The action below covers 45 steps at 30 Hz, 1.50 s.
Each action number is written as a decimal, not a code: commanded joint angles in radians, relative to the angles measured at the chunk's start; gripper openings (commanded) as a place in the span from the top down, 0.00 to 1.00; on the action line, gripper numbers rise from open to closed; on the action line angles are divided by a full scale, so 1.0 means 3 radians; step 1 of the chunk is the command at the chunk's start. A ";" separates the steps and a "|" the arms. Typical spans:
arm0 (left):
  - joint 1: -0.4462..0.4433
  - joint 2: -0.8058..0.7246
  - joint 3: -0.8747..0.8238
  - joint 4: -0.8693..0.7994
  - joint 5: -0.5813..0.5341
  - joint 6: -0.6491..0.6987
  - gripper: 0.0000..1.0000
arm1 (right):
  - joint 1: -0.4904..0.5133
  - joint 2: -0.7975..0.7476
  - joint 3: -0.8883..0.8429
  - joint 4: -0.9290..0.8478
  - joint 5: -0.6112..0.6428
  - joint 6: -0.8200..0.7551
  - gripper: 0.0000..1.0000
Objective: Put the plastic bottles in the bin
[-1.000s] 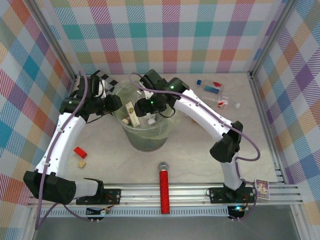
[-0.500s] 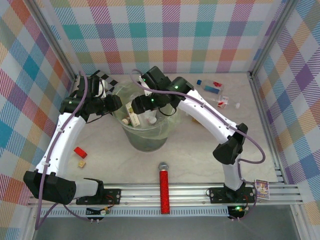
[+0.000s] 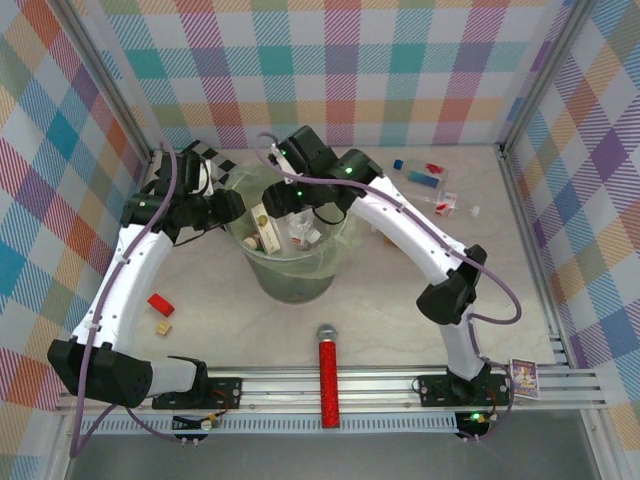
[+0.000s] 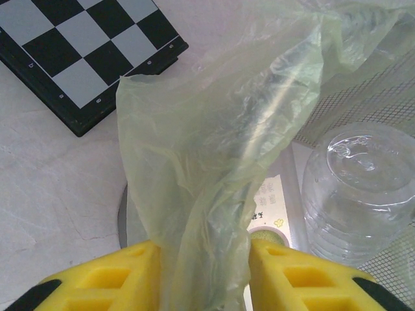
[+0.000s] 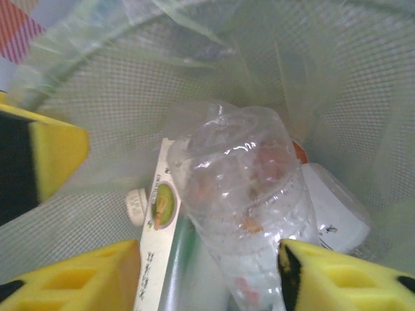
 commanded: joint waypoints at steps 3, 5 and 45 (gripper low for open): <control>-0.0038 -0.0010 0.0072 0.0087 -0.0003 -0.0036 0.62 | 0.0024 0.0209 -0.0109 0.0008 -0.0005 0.0014 0.50; -0.0038 -0.0014 0.0067 0.0082 -0.0001 -0.0032 0.62 | 0.0025 0.0212 -0.0193 0.0049 -0.0028 0.0030 0.50; -0.0038 0.0076 0.0176 -0.0010 0.0003 0.0014 0.62 | -0.2433 -0.2539 -0.3574 0.1328 -0.0023 0.1476 0.01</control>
